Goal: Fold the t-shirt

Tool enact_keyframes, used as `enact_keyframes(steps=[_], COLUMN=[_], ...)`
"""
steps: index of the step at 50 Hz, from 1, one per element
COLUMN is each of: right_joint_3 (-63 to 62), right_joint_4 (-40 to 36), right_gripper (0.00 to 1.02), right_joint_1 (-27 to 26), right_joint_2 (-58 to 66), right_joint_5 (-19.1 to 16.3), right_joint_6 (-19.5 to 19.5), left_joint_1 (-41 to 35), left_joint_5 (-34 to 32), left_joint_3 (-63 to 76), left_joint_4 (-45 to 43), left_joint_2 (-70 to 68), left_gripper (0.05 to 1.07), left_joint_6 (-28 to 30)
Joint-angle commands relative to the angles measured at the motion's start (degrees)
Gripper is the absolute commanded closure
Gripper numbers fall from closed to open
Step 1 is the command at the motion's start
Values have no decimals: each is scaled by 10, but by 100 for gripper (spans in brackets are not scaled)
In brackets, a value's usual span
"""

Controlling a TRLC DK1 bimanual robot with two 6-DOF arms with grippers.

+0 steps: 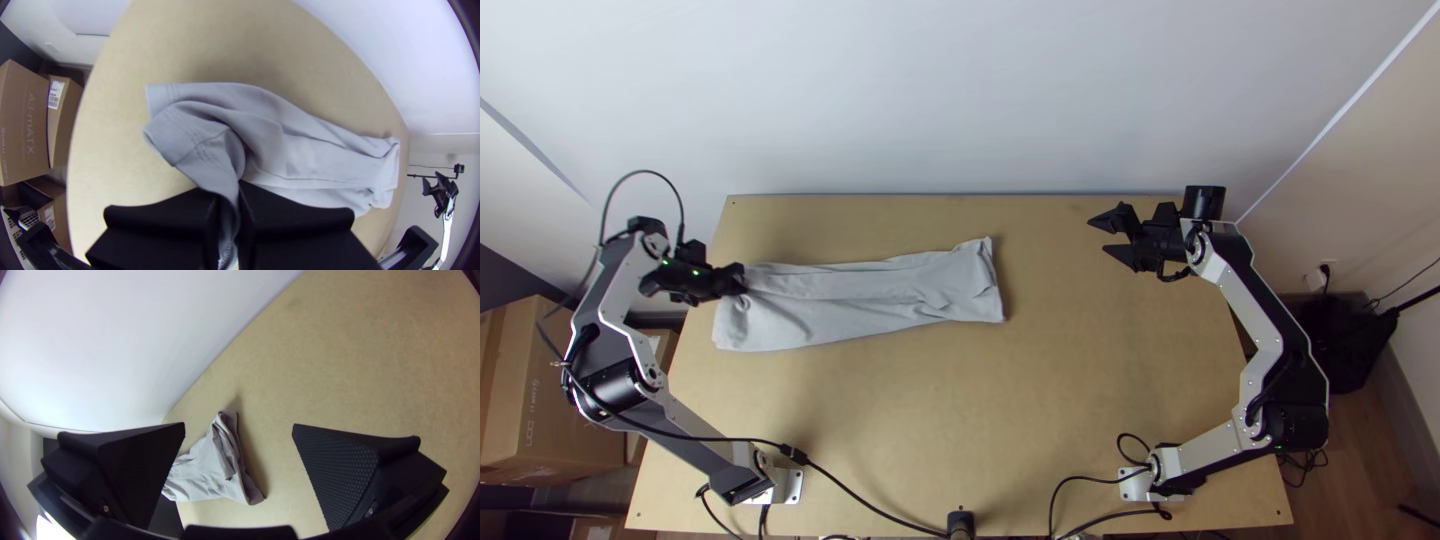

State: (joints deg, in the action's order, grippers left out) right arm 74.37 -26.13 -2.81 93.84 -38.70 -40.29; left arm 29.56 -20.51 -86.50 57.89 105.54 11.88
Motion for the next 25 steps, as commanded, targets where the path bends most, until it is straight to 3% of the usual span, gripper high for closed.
enact_keyframes(steps=[1, 14, 25], right_joint_3=[-6, -6, -11], right_joint_4=[5, 3, 3], right_gripper=[4, 4, 4], right_joint_1=[3, 1, -9], right_joint_2=[-12, -16, -28], right_joint_5=[-9, -9, -9], right_joint_6=[-8, -10, -11], left_joint_1=[-5, -103, -248], left_joint_5=[-4, -3, 18], left_joint_3=[-84, -225, -282], left_joint_4=[74, 170, 174], left_joint_2=[-15, -36, -21], left_gripper=[104, 105, 105], left_joint_6=[24, -19, -88])
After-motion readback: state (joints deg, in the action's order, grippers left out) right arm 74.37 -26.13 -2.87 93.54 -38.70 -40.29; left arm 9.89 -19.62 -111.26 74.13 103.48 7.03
